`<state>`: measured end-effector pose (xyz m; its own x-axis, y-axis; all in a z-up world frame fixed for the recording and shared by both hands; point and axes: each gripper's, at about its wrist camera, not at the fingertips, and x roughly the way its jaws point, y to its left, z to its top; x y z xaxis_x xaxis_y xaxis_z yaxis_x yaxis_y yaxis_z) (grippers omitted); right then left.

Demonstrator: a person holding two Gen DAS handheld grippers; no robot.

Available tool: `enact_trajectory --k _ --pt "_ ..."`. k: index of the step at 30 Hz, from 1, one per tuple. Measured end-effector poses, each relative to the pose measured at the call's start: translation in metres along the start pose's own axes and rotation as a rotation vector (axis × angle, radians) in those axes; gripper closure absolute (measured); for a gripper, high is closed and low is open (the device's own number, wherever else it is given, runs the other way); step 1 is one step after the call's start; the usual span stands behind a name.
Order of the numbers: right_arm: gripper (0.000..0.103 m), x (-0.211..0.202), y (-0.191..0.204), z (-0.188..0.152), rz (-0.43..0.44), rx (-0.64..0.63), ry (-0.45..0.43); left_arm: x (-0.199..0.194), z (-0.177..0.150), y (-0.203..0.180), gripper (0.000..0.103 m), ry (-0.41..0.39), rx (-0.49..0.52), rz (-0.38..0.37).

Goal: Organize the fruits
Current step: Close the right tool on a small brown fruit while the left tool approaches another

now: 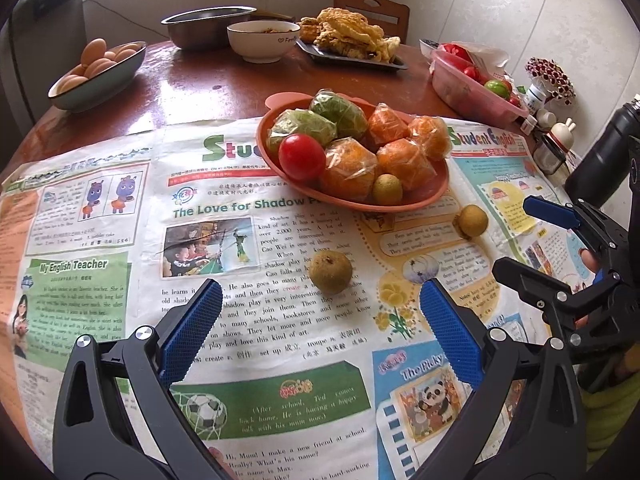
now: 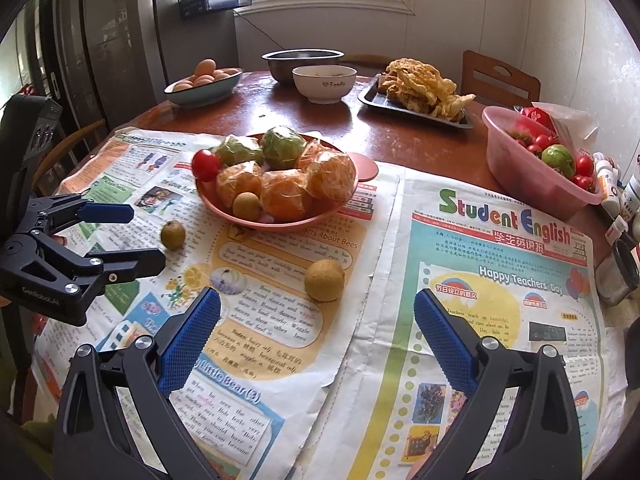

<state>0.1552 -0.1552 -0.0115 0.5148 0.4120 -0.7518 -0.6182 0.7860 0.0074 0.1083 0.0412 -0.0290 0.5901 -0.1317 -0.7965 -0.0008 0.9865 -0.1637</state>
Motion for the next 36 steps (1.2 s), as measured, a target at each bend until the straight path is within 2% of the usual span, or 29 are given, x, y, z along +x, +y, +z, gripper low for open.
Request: enact_trajectory --k 3,6,8,19,21,26,29,32,36 --pt "0.027 0.008 0.000 0.001 0.005 -0.016 0.021 0.003 0.002 0.002 0.010 0.003 -0.003 -0.005" --pt "0.028 0.016 0.000 0.002 0.006 -0.016 0.035 0.005 0.005 0.003 0.010 0.007 -0.005 -0.009" --pt "0.035 0.020 0.001 0.003 0.015 -0.014 0.042 0.008 0.006 0.002 0.010 0.010 -0.002 -0.011" --pt "0.036 0.028 0.001 0.007 0.026 -0.013 0.046 0.014 0.007 0.002 0.010 0.017 -0.005 -0.011" --pt "0.039 0.028 0.000 0.007 0.026 -0.011 0.048 0.014 0.007 0.001 0.011 0.017 -0.004 -0.015" --pt "0.064 0.032 -0.004 0.007 0.043 0.007 0.058 0.015 0.009 -0.002 0.031 0.016 0.005 -0.031" --pt "0.073 0.033 -0.003 0.006 0.050 0.002 0.058 0.014 0.009 -0.002 0.039 0.017 0.008 -0.039" --pt "0.078 0.033 -0.004 0.006 0.060 0.010 0.054 0.015 0.009 -0.003 0.044 0.017 0.011 -0.042" --pt "0.078 0.032 -0.002 0.006 0.076 0.005 0.054 0.016 0.010 -0.005 0.049 0.019 0.018 -0.050"
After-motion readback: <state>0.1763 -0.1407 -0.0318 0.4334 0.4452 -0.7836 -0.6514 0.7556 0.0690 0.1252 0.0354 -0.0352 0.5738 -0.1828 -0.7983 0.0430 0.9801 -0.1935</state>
